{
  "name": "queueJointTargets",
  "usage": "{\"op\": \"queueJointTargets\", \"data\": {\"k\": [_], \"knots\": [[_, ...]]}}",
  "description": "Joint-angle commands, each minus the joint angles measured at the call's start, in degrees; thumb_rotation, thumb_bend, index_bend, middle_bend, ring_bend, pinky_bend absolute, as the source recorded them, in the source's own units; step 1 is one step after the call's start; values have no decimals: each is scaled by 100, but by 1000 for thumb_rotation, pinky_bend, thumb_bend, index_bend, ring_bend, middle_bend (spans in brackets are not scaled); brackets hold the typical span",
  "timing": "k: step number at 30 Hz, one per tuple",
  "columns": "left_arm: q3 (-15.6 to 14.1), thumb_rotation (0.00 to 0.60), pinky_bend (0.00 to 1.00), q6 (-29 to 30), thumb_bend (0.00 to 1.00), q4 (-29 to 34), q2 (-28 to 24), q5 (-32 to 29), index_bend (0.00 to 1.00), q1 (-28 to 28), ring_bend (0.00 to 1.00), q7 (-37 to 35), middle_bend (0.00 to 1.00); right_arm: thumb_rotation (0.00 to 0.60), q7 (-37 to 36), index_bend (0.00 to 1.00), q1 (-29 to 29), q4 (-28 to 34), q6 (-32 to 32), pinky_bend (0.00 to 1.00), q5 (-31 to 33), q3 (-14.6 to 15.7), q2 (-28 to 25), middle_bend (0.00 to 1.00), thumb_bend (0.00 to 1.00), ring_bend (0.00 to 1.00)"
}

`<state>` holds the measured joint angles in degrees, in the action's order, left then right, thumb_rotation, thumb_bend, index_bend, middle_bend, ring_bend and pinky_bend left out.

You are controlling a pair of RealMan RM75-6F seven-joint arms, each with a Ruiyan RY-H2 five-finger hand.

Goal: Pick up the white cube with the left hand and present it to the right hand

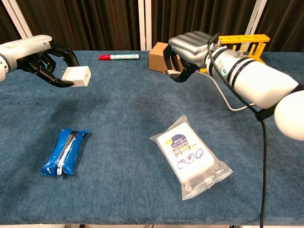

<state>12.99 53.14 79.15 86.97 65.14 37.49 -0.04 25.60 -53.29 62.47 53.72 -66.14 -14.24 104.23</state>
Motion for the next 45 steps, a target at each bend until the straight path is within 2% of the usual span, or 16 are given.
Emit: {"op": "queueJointTargets", "data": {"k": [1,4,11,22,27,34,45], "knots": [[39,600,1000,-53,361,46,-15,-87,611,74,778,122,544,600,138,645,83,293,39,372,42,-9,-212,598,692,511],[93,600,1000,-110,360,84,-25,-204,611,172,778,300,544,600,342,644,106,559,33,385,108,7,-367,610,744,525],[216,600,1000,-247,361,242,-47,-570,610,420,778,734,543,600,881,641,66,1199,-54,386,550,-74,-629,603,762,525],[305,600,1000,-95,362,517,83,-1052,610,744,778,1439,540,600,2115,636,-472,1902,-74,394,2213,-430,-632,608,763,526],[322,600,1000,16,363,596,168,-1286,611,855,779,1722,539,600,2451,636,-779,1976,78,397,2927,-576,-509,611,762,528],[358,600,1000,92,363,616,265,-1479,610,998,780,1921,540,600,2626,637,-1134,1883,248,401,3417,-706,-347,613,769,534],[485,600,1000,111,366,816,230,-1940,610,1140,781,2015,540,600,2616,636,-1496,1621,326,403,3615,-712,-106,614,769,539]]}}
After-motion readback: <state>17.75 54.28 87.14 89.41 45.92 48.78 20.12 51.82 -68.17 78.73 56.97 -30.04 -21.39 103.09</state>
